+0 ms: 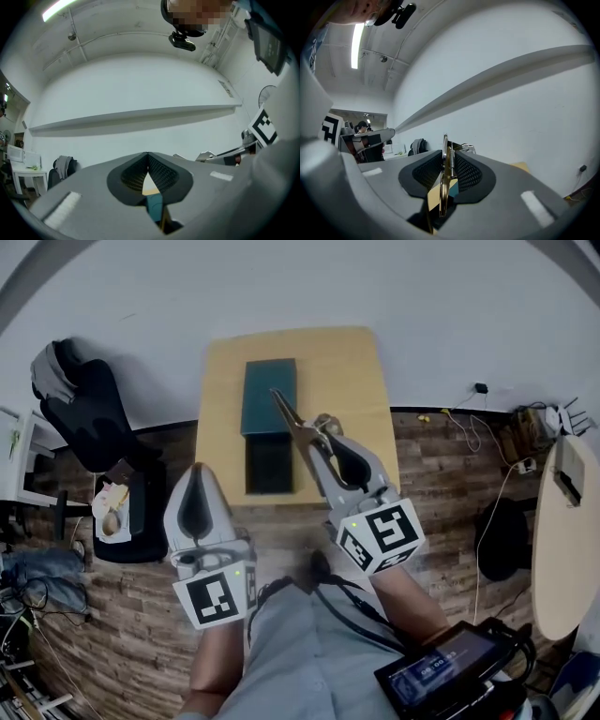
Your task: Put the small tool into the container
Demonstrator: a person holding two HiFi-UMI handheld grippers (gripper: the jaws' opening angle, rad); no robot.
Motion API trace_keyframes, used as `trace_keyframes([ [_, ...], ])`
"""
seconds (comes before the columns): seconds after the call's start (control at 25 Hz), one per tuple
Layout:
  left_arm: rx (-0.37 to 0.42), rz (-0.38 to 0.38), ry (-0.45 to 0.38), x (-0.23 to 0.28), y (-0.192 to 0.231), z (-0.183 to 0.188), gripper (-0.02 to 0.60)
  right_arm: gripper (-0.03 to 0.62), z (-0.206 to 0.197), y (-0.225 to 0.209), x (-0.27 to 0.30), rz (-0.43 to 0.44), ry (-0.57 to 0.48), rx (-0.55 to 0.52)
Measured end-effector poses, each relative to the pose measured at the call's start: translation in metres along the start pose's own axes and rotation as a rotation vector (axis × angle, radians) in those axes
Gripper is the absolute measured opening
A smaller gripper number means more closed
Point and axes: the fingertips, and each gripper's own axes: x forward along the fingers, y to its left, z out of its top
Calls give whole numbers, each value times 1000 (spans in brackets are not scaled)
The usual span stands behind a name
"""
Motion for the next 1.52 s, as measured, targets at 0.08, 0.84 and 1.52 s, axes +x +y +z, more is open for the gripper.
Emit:
trace_keyframes([
  [0.08, 1, 6, -7, 6, 5, 3, 11, 86, 5, 1, 8, 6, -4, -3],
  [0.84, -21, -69, -5, 63, 84, -25, 11, 84, -12, 24, 91, -79, 25, 14],
  [1.52, -50, -90, 60, 80, 120, -69, 11, 84, -66, 29, 132, -120, 122, 83],
])
